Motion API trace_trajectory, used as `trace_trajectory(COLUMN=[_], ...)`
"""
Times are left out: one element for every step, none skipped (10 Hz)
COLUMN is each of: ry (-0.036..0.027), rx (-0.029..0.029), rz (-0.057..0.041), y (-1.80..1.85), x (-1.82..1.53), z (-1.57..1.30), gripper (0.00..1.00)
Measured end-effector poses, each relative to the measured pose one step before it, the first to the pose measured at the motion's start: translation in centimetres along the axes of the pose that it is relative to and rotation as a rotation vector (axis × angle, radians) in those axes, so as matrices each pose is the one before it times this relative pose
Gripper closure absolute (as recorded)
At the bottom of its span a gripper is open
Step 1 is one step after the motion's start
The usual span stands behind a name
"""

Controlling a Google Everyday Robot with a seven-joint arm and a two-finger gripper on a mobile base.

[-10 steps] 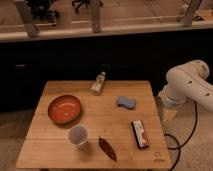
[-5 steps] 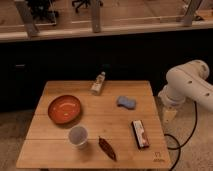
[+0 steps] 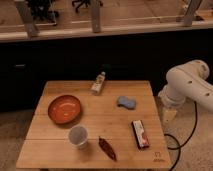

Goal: Move the arm in a circular motion

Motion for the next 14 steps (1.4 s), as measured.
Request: trace_trajectory(ry=[0.00406, 0.00066, -0.00004, -0.00052, 0.00459, 0.00303, 0.00194, 0.0024, -0.00043, -0.00348, 0.00249, 0.00453, 0.00309, 0.00227], rx=[0.00223, 0.00246, 0.00363, 0.00385, -0.00051, -0.00112, 0.00126, 0.00113, 0.00246, 0.00054, 0.00011, -0.0021, -0.00384, -0.00391], rz=[-0.00582, -0.01486, -0.01791, -0.00939, -0.00873, -0.00866, -0.01084, -0.01231, -0.01386, -0.01416, -0.0077, -0.01541, -0.00713, -0.00189], y=[-0.197, -0.638, -0.871, -0.411, -0.189, -0.053, 0.127, -0.146, -0.825, -0.782, -0.372, -0.225, 0.128, 0.318], x=[-0.127, -1.02, -1.621, -0.79, -0.292, -0.048, -0.127, -0.55, -1.612, -1.665, -0.526, -0.585, -0.196, -0.322], z=[0.024, 0.113, 0.072, 0.062, 0.006, -0.018, -0.065, -0.011, 0.085, 0.03, 0.057, 0.032, 0.096, 0.077], gripper=[0.2, 0.2, 0.2, 0.2, 0.2, 0.2, 0.2, 0.2, 0.2, 0.2, 0.2, 0.2, 0.2, 0.2])
